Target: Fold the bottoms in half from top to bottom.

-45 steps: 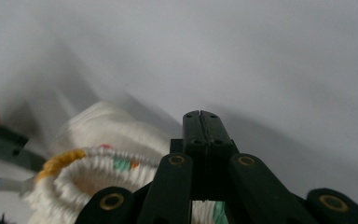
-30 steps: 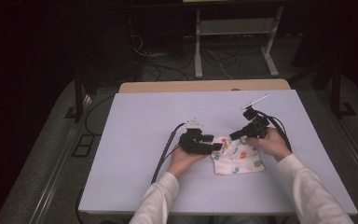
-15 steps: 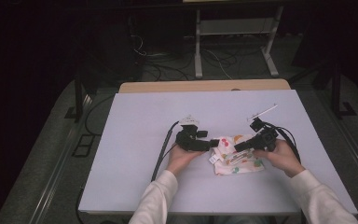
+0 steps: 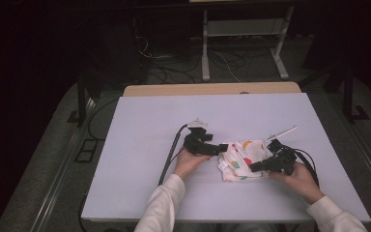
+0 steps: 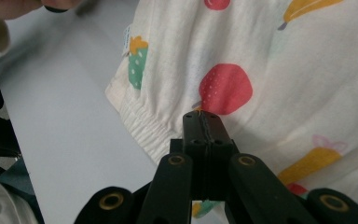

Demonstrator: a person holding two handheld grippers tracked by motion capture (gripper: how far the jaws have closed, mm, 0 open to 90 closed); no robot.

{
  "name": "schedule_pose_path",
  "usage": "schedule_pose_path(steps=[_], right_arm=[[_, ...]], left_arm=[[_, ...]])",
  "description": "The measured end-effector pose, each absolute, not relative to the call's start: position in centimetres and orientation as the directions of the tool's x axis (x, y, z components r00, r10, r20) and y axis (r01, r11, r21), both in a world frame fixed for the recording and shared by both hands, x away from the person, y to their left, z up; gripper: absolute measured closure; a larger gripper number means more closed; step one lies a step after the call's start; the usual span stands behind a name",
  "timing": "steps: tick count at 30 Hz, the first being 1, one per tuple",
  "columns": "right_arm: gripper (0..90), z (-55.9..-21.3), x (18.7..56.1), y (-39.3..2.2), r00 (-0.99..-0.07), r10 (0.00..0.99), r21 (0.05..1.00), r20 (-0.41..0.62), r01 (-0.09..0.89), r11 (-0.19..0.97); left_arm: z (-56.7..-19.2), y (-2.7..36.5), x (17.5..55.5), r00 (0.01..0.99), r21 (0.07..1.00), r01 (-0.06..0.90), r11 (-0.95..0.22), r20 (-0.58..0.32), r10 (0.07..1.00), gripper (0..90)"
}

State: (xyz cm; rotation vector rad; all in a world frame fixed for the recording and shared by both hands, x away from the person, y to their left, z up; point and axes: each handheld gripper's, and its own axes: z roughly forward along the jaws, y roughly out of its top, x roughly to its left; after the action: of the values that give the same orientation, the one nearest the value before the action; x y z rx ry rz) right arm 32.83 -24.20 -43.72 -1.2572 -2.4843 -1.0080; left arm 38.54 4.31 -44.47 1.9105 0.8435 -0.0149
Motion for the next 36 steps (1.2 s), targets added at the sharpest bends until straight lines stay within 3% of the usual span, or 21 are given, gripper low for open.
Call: schedule_pose_path(steps=[13,18,23,29,36], right_arm=[[85.3,-44.0,31.6,-24.2,-0.672,0.623,0.503,0.400,0.729,0.464],[67.9,-43.5,31.2,-24.2,-0.695,0.609,0.545,0.382,0.701,0.459],[40.1,-42.8,31.3,-24.6,-0.684,0.629,0.582,0.369,0.698,0.418],[17.7,-42.1,32.2,-25.4,-0.668,0.648,0.612,0.366,0.697,0.373],[1.0,-40.9,33.7,-26.0,-0.659,0.677,0.639,0.328,0.682,0.355]], left_arm=[[-44.1,3.6,39.4,0.752,0.780,0.570,-0.257,-0.369,0.547,11.7],[-44.1,3.6,39.4,0.751,0.775,0.573,-0.266,-0.367,0.550,8.7],[-43.8,3.7,39.7,0.751,0.761,0.580,-0.292,-0.360,0.554,3.9],[-43.1,3.6,40.0,0.764,0.765,0.566,-0.307,-0.345,0.546,1.7],[-42.1,3.6,40.4,0.778,0.757,0.552,-0.349,-0.318,0.542,0.0]])
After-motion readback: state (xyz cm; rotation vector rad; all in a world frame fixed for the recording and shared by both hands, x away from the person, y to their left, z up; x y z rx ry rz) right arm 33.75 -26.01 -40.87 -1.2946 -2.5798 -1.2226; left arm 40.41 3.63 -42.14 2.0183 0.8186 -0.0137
